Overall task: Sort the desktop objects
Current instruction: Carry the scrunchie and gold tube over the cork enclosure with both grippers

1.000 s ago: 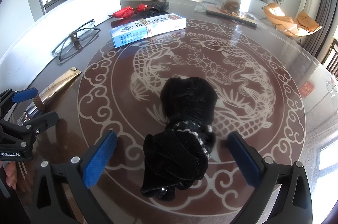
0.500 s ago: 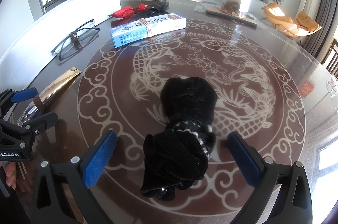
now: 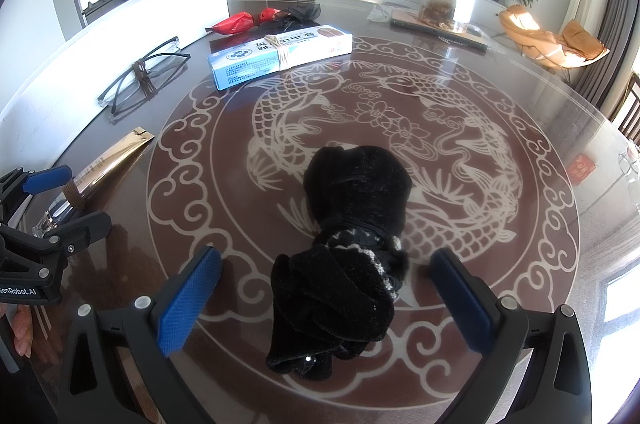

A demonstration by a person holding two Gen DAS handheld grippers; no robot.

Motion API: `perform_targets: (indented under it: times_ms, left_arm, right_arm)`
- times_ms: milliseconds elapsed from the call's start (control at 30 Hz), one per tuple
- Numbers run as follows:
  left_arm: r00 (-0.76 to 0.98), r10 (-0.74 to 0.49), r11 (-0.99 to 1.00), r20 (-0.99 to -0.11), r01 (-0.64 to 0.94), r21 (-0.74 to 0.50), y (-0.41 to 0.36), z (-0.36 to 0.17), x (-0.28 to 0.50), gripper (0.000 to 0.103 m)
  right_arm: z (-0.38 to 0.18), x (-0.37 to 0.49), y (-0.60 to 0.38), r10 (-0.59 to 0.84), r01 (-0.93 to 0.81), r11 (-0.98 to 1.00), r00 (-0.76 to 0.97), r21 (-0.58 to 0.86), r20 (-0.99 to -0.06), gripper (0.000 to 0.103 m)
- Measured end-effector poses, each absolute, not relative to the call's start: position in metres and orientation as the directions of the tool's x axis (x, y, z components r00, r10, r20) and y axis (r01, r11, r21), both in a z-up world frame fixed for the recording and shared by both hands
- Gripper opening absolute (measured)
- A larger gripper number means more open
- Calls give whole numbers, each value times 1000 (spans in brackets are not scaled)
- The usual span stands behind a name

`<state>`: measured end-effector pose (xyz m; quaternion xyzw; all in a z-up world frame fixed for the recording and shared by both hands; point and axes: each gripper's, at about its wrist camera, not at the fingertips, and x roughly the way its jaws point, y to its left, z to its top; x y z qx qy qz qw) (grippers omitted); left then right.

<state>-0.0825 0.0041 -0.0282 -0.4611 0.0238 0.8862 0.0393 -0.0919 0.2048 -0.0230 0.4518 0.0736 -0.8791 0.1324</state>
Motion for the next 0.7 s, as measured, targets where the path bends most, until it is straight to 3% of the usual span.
perform_targets:
  times_ms: [333,367,400,433,467,533,567,700]
  left_arm:
    - [-565,59,-994,-823,-114,7,2,-27,-71,101]
    - [-572,58,-994,-818,-110,7,2,-25,-68,88]
    - [-583,58,-994,-810,-111,9,2,-22,-66,61]
    - [-592,59,-993,-804,-113,11,2,-19,-65,48]
    - [-597,65,-993,-800,-114,4,1,-18,-65,28]
    - [-595,101,-992,-797,-117,-38,-3,-17,-64,28]
    - [-593,154,-987,-791,-128,-97,-6,-15,-63,28]
    - [-629,252,-967,-735,-136,-215,-17,3,-46,28]
  right_arm:
    - [-23,-93,205,-166,304,-953,-552,-11,-817,103]
    - [-22,-95,204,-167,316,-949,-528,-10,-833,103]
    - [-21,-97,203,-168,331,-944,-502,-9,-849,103]
    - [-21,-99,203,-175,349,-937,-485,-6,-857,103]
    - [-20,-99,204,-195,373,-928,-481,1,-854,98]
    - [-13,-95,206,-205,385,-923,-516,-12,-832,54]
    - [-9,-95,209,-187,368,-930,-522,-22,-832,36]
    - [14,-70,221,-259,345,-936,-552,66,-792,36]
